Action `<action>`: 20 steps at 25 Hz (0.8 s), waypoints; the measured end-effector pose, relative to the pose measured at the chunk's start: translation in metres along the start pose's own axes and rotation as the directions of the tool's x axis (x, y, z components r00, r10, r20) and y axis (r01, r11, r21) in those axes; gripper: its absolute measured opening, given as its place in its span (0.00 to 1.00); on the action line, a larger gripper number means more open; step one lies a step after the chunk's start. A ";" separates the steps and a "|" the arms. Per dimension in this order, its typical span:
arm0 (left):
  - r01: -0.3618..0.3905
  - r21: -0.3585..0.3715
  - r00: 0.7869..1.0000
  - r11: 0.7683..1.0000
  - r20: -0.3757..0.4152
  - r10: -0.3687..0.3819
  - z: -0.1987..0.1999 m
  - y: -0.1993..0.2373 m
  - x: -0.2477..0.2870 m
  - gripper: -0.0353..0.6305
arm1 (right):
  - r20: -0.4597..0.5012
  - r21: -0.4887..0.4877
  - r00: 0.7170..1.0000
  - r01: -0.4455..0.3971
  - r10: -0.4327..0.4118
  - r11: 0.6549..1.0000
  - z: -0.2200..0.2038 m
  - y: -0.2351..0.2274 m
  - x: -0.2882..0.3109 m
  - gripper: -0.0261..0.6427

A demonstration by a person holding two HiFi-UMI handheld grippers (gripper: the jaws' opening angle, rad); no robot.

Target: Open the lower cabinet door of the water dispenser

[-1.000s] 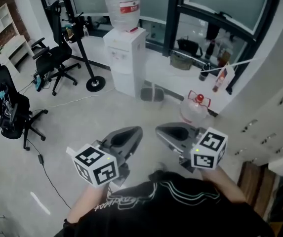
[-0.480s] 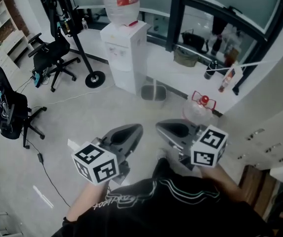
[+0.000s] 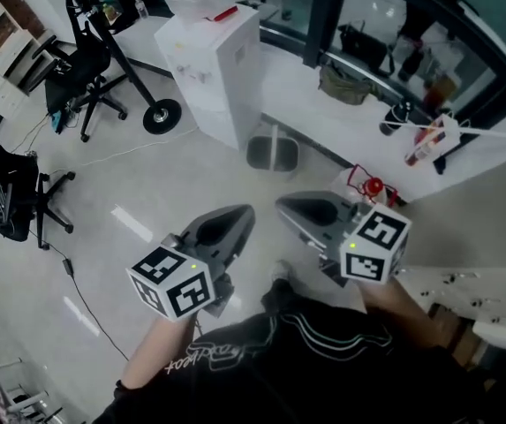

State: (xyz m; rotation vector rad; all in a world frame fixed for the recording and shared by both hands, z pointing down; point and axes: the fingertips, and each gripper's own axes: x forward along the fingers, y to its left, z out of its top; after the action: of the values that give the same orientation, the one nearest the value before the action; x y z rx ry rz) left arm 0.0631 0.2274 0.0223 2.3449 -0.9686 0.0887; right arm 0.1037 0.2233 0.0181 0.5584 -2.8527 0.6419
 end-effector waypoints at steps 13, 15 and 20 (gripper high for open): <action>-0.095 -0.070 0.995 0.993 -0.037 0.092 -0.001 0.089 0.073 0.05 | -0.041 0.074 0.998 -0.033 0.037 0.997 -0.017 -0.107 0.046 0.06; -0.088 -0.094 0.995 0.992 -0.055 0.083 -0.009 0.111 0.082 0.05 | -0.057 0.080 0.998 -0.028 0.032 0.996 -0.026 -0.122 0.060 0.06; -0.063 -0.138 0.994 0.988 -0.099 0.049 -0.018 0.170 0.107 0.05 | -0.133 0.051 0.991 0.006 0.000 0.999 -0.042 -0.156 0.105 0.06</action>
State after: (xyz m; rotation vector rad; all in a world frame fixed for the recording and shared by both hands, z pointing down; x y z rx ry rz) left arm 0.0318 0.0752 0.1517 2.1647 -0.9623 0.1484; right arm 0.0718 0.0772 0.1401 0.5072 -2.7178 0.7248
